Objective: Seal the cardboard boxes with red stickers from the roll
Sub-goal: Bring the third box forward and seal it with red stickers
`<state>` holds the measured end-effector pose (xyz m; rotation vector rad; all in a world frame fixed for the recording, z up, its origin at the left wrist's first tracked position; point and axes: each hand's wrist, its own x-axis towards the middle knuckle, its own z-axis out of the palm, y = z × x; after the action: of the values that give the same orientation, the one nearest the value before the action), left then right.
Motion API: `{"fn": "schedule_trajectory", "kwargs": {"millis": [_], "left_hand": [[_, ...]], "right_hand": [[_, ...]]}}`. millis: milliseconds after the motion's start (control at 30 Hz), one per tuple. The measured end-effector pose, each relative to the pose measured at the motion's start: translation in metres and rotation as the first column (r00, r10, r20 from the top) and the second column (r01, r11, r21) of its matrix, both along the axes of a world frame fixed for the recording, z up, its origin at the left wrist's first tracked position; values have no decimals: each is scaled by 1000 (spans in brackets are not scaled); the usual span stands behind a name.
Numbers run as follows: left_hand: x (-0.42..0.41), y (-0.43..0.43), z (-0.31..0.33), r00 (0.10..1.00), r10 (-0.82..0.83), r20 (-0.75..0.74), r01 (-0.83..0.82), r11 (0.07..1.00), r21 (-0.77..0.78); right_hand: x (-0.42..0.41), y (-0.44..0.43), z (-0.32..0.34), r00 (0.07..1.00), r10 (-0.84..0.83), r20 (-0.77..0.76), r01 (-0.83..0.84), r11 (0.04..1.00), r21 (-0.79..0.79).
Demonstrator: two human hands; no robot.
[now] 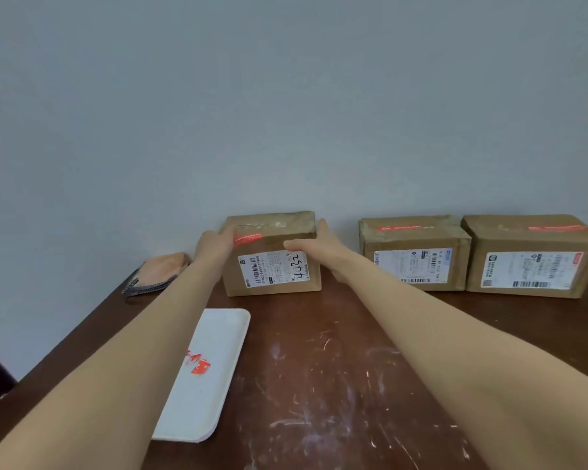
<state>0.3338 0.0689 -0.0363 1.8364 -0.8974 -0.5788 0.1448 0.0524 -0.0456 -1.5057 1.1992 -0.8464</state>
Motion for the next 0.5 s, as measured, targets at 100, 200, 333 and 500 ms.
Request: {"fn": "schedule_trajectory", "kwargs": {"millis": [100, 200, 333, 500], "left_hand": [[-5, -4, 0, 995, 8, -96, -13, 999, -50], [-12, 1, 4, 988, 21, -154, -36, 994, -99], [-26, 16, 19, 992, 58, -109, -74, 986, -152], [-53, 44, 38, 996, 86, -22, -88, 983, -162]], "right_hand": [[-1, 4, -1, 998, 30, 58, -29, 1000, -12], [-9, 16, 5, 998, 9, 64, -5, 999, -51], [-29, 41, 17, 998, -47, 43, 52, 992, -115], [-55, 73, 30, 976, -198, -91, 170, 952, -255]]}}
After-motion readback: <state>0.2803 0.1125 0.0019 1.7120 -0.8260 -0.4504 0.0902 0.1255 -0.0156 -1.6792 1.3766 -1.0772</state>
